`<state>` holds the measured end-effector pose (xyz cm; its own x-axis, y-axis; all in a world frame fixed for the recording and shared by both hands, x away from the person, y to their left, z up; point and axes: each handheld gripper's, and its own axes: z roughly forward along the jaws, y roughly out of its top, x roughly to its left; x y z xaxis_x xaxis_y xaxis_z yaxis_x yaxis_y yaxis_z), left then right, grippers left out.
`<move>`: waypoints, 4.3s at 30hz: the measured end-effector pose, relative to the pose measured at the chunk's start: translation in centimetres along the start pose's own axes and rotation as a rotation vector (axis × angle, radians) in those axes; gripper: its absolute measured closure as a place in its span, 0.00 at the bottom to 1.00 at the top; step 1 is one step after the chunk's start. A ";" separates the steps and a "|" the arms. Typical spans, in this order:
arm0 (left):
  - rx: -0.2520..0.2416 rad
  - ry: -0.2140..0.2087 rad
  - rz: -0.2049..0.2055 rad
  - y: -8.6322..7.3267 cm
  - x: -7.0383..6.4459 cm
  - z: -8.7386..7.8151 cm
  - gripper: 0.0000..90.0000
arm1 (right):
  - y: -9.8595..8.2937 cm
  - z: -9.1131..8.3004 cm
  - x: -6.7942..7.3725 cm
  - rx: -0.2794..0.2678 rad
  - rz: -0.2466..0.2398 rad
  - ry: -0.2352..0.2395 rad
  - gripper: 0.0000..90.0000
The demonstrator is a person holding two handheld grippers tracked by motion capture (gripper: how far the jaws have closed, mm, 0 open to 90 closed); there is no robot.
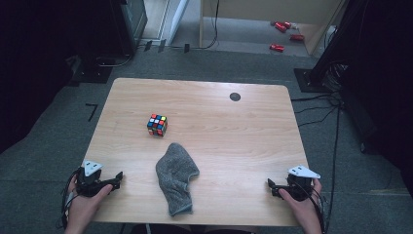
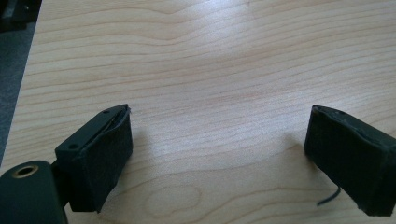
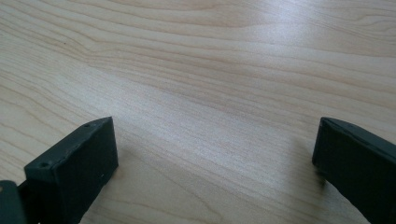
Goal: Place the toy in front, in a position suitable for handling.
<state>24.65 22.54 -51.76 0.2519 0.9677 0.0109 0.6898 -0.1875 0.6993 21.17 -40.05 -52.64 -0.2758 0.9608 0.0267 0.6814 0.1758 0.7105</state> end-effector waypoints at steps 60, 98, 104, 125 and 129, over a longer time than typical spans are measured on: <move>0.001 0.003 -0.005 0.2 -0.1 0.1 0.09 | 6.7 3.6 26.3 -0.108 -0.394 0.528 0.79; 0.004 0.004 -0.004 0.1 -0.1 0.0 0.09 | 5.0 -2.1 3.9 -0.222 -0.059 -0.002 0.88; 0.004 0.004 0.010 0.6 -0.8 0.0 0.09 | 5.3 -2.7 3.2 -0.220 -0.019 0.052 0.55; -0.081 -0.096 0.013 6.7 -5.7 1.8 0.10 | 7.4 -0.8 5.4 -0.219 -0.014 0.028 0.55; -0.085 -0.114 0.039 7.9 -7.3 2.8 0.09 | 6.8 0.0 5.3 -0.191 -0.005 0.042 0.59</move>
<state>30.18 13.52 -48.32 0.3565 0.9335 -0.0386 0.6189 -0.2050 0.7582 24.34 -33.81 -47.67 -0.3101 0.9494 0.0494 0.5396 0.1330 0.8313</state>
